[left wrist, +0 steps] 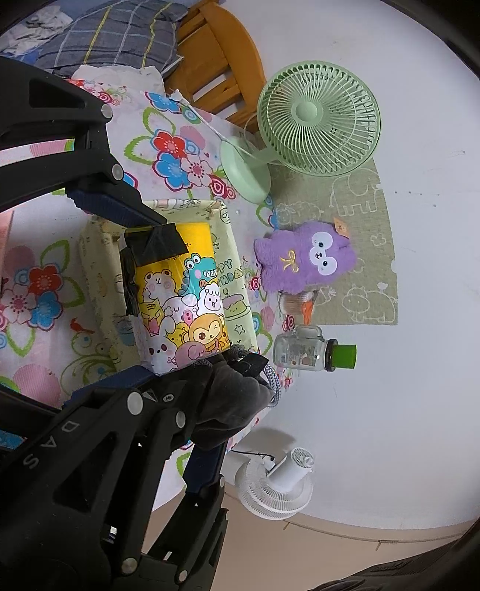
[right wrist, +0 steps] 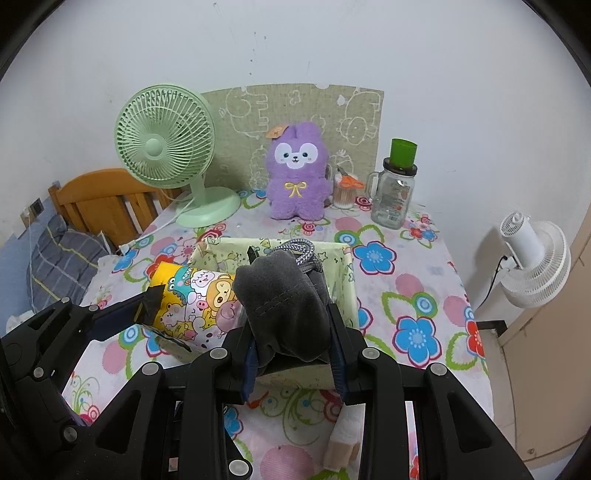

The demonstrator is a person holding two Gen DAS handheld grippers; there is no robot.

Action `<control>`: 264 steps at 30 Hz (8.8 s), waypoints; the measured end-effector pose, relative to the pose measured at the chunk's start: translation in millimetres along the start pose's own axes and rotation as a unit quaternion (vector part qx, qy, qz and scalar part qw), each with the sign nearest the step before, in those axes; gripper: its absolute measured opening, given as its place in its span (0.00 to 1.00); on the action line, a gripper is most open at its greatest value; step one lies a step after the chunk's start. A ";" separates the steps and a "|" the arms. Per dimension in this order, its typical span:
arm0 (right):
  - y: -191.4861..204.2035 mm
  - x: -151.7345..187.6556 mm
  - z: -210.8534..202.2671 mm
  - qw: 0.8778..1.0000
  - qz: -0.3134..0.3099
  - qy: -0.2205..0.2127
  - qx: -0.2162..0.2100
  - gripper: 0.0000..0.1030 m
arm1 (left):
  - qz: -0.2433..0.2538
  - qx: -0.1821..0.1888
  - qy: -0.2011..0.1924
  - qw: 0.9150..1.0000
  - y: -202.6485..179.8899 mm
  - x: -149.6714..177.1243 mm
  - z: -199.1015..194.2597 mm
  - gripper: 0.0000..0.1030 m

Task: Organize soft objects
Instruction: 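Lower the yellow packet and grey cloth into the box and open both grippers, then withdraw both grippers up and away from the box, then move the right gripper down onto the white rolled cloth and close it, then lower the left gripper onto the pink paper packet and close it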

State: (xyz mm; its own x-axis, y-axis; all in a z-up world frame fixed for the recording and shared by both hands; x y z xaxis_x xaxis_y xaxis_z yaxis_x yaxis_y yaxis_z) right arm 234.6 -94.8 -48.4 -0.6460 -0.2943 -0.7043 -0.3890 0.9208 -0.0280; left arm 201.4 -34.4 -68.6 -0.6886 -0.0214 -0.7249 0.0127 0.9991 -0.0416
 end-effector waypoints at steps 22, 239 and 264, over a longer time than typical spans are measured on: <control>-3.3 -14.5 69.4 0.999 -0.009 0.042 -0.021 0.34 | -0.017 -0.011 0.042 0.999 19.5 -9.9 60.0 0.74; 72.9 154.5 42.9 0.996 -0.023 0.077 -0.037 0.24 | -0.063 -0.048 0.099 0.992 58.0 180.2 22.1 0.92; 69.3 150.2 52.1 0.996 -0.020 0.084 -0.036 0.24 | -0.073 -0.026 0.111 0.991 56.9 175.7 35.6 0.94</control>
State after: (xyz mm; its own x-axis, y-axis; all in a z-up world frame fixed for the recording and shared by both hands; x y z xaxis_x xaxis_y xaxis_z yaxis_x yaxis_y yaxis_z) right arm 144.8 -61.9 -193.1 -0.7273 -0.3749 -0.5749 -0.4588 0.8885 0.0010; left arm 106.9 17.4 -222.8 -0.8226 -0.1628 -0.5449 -0.1322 0.9866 -0.0951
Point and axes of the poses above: each gripper's, at about its wrist camera, not at the fingertips, and z roughly the way its jaws point, y to its left, x to its underside, the point moved 7 cm from there along z, roughly the way its jaws point, and after that the axes turned 6 degrees about -z, right-handed, at the moved point
